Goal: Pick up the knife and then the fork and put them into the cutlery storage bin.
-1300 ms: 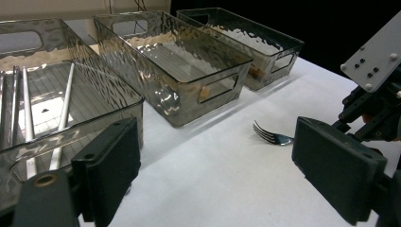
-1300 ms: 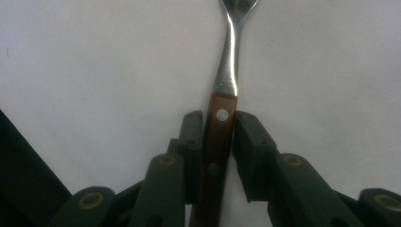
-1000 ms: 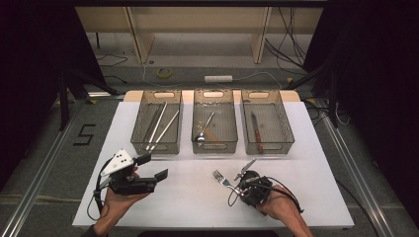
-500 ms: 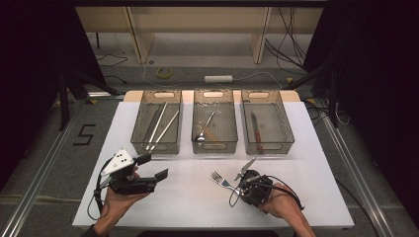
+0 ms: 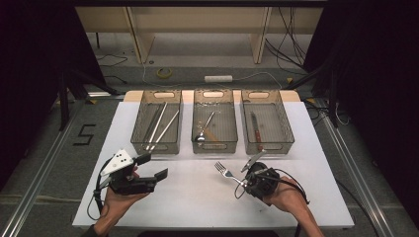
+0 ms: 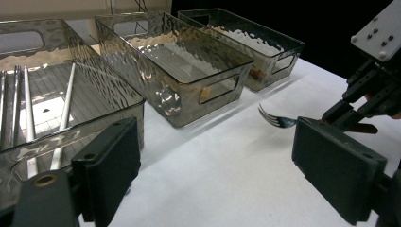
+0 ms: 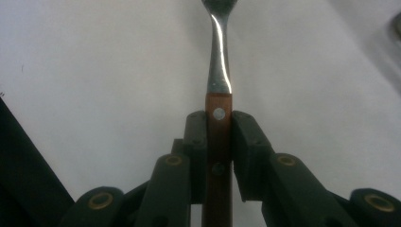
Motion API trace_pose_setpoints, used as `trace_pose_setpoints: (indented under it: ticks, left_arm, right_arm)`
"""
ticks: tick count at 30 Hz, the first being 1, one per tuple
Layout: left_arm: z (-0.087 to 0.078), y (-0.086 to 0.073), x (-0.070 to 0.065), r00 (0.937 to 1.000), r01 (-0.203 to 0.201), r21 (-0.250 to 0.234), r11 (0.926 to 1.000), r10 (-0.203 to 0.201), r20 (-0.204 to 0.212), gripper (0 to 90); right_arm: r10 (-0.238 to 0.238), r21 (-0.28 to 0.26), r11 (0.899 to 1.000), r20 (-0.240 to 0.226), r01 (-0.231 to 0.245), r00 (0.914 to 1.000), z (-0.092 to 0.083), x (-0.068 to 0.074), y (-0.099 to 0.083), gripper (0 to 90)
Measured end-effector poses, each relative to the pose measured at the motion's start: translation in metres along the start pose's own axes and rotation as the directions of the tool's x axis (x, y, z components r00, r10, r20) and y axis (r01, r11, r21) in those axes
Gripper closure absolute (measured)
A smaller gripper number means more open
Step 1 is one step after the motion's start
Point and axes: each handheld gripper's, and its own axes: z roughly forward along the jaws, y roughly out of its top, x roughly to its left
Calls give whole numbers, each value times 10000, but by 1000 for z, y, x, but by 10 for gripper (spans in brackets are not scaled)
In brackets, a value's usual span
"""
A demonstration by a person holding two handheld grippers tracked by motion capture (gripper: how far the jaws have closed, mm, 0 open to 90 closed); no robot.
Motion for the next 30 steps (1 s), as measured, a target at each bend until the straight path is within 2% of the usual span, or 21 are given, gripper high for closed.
trace_pose_setpoints:
  ticks: [8, 19, 25, 30]
  left_arm:
    - [1, 0, 0, 10000, 14, 25, 10000, -14, -56, 156]
    - [0, 0, 2, 10000, 39, 0, 10000, -39, -59, 156]
    - [0, 0, 2, 10000, 50, -18, 10000, -50, -48, 156]
    - [0, 0, 2, 10000, 43, -15, 10000, -43, -47, 156]
  right_arm:
    - [128, -449, 9989, 185, -119, 9997, -12, -12, 1, 776]
    - [584, -1180, 9916, 430, -530, 9974, -28, -38, 16, 777]
    - [926, -1793, 9804, 552, -813, 9942, -43, -54, 25, 777]
    - [1342, -2323, 9651, 438, -1205, 9900, -54, -71, 34, 777]
